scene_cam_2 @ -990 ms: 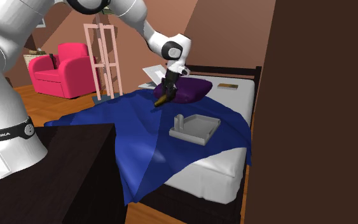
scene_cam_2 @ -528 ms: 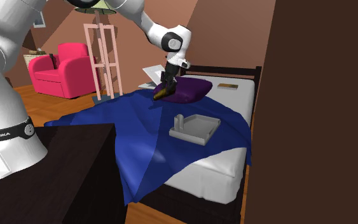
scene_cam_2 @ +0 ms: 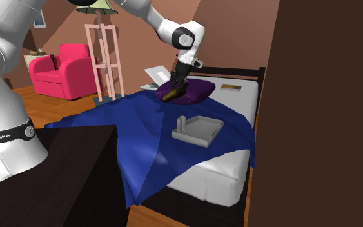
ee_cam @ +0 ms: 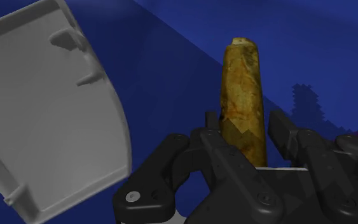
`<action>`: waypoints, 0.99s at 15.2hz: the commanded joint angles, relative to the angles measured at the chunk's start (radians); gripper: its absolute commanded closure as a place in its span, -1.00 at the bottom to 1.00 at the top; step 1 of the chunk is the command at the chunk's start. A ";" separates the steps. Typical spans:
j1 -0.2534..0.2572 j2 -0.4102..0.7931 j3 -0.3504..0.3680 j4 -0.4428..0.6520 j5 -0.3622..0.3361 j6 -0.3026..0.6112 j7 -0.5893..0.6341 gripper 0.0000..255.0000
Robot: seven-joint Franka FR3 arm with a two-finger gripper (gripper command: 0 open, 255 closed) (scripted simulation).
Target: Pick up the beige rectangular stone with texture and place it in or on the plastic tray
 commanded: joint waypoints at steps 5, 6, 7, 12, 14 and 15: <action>-0.075 0.034 -0.031 0.080 -0.014 -0.070 -0.098 1.00; -0.087 0.044 -0.037 0.101 -0.017 -0.084 -0.114 1.00; -0.098 0.056 -0.043 0.124 -0.020 -0.099 -0.129 1.00; -0.147 0.131 -0.071 0.273 -0.038 -0.188 -0.204 1.00; -0.159 0.165 -0.079 0.324 -0.045 -0.209 -0.225 1.00; -0.159 0.170 -0.080 0.319 -0.046 -0.200 -0.227 1.00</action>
